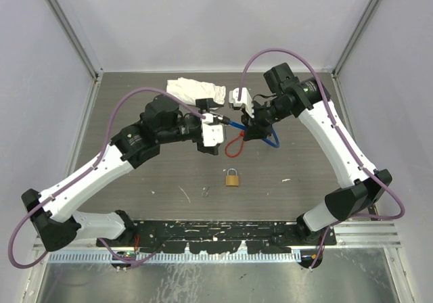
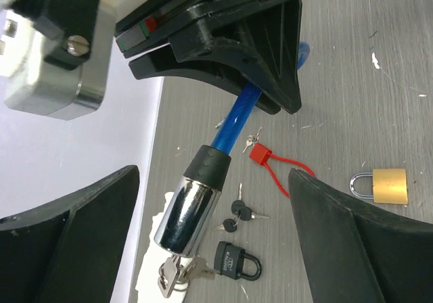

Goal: Lock with the key
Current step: Adjust the lock.

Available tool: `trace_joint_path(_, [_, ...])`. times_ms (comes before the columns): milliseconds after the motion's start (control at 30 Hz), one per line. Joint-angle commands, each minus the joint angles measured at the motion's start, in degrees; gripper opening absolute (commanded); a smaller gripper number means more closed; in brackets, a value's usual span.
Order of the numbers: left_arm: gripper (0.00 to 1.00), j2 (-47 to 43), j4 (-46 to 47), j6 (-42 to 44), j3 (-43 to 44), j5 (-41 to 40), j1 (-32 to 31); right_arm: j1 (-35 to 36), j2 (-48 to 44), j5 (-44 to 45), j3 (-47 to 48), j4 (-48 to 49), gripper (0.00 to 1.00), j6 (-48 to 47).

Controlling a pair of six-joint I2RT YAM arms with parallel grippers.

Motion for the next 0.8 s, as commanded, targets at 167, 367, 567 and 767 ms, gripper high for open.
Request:
trace_joint_path(167, [0.58,3.13,-1.65,1.44,1.73,-0.20,-0.20,1.01,-0.67,-3.47,0.20,2.59,0.02,-0.51])
trace_joint_path(367, [0.55,5.69,-2.06,1.73,2.33,0.18,-0.27,1.40,-0.39,-4.54,-0.02,2.43,0.02,-0.61])
trace_joint_path(567, [0.28,6.07,-2.05,1.98,2.06,-0.61,-0.30,1.46,-0.21,-4.66,-0.43,2.06,0.02,-1.00])
trace_joint_path(767, [0.00,5.30,-3.02,-4.36,3.79,0.18,-0.17,1.38,-0.42,-5.80,-1.06,2.53,0.16,-0.19])
